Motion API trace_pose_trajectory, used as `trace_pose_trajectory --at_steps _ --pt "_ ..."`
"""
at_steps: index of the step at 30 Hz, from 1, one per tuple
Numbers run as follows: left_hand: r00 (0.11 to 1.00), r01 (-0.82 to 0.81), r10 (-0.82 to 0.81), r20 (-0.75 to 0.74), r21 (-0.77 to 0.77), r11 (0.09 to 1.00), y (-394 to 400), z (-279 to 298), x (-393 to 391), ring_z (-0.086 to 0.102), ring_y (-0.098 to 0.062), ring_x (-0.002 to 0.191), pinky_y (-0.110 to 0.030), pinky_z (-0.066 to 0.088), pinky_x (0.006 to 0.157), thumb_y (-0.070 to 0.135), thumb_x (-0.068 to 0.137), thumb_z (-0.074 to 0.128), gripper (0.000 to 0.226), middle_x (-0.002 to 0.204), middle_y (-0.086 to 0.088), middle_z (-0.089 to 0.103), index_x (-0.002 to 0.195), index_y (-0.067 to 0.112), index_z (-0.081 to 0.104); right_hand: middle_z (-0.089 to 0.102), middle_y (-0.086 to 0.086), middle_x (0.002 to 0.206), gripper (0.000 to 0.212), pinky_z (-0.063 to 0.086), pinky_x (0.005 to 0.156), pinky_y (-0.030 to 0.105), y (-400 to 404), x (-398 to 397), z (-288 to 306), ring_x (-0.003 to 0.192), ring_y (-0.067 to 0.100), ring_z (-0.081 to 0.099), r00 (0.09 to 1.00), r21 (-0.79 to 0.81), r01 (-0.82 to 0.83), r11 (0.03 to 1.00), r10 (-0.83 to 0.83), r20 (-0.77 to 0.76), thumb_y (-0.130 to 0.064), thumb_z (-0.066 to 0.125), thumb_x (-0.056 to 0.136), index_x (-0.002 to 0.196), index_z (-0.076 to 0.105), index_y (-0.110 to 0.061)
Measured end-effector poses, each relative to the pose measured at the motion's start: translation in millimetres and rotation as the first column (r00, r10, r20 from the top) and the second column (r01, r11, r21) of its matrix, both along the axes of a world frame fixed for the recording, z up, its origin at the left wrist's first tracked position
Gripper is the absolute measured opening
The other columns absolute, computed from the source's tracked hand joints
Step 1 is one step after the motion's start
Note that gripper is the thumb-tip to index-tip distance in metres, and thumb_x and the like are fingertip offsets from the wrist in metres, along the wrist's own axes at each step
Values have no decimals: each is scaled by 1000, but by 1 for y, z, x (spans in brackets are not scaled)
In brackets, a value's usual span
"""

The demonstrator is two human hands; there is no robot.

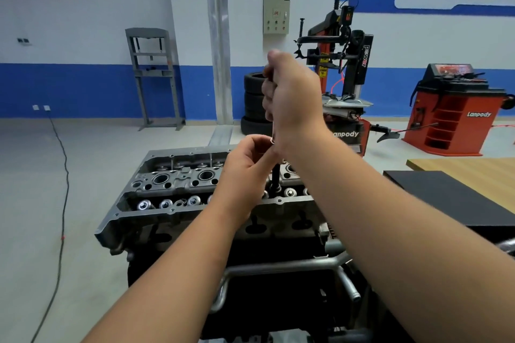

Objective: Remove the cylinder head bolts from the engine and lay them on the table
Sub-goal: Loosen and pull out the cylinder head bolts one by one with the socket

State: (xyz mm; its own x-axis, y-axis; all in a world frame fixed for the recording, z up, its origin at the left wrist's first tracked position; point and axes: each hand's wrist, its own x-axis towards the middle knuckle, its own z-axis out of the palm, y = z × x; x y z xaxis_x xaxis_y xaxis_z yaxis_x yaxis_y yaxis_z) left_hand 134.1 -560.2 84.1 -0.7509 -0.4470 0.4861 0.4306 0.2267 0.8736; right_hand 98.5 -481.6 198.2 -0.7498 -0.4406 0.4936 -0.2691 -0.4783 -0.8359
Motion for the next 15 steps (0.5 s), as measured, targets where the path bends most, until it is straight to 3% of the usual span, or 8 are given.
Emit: trace_pose_trajectory --at_steps 3,5,7,11,13,15 --pt "997 72 -73 37 9 997 -2 1 2 69 -1 94 -14 51 78 48 95 59 16 101 12 77 104 50 73 28 -6 46 40 18 47 27 11 -16 13 43 13 20 948 142 -319 937 316 48 -33 47 97 59 42 -21" --pt "992 99 -99 77 8 995 -1 2 3 70 -4 105 -25 52 94 45 98 51 25 109 12 77 111 47 72 25 -6 47 42 14 52 30 18 -21 17 45 14 18 915 181 -403 897 399 60 -34 45 98 58 41 -21" --pt "990 101 -100 100 4 995 -2 3 2 71 -10 109 -40 49 104 40 103 48 26 112 8 77 117 36 71 30 -6 48 39 20 52 31 16 -18 15 45 13 22 938 193 -345 918 337 78 -35 48 98 62 43 -20" --pt "993 84 -85 86 16 996 -6 3 1 71 -12 104 -42 54 97 33 108 54 23 107 5 78 119 24 71 48 -14 50 34 37 52 23 -4 5 -2 46 5 43 994 117 108 987 -107 -18 -41 52 98 72 52 -19" --pt "997 59 -60 57 11 998 -4 2 0 71 -7 95 -32 56 84 33 104 61 21 100 7 78 117 19 71 44 -15 48 33 35 49 23 -7 7 -4 42 2 40 989 63 145 987 -144 -23 -39 48 99 72 49 -20" --pt "999 30 -30 28 23 999 -2 1 -2 71 -2 87 -19 54 76 37 98 70 19 94 9 78 111 23 70 39 -10 48 32 29 48 27 -2 -1 1 40 8 33 1000 79 -3 997 2 15 -34 47 97 68 50 -20"
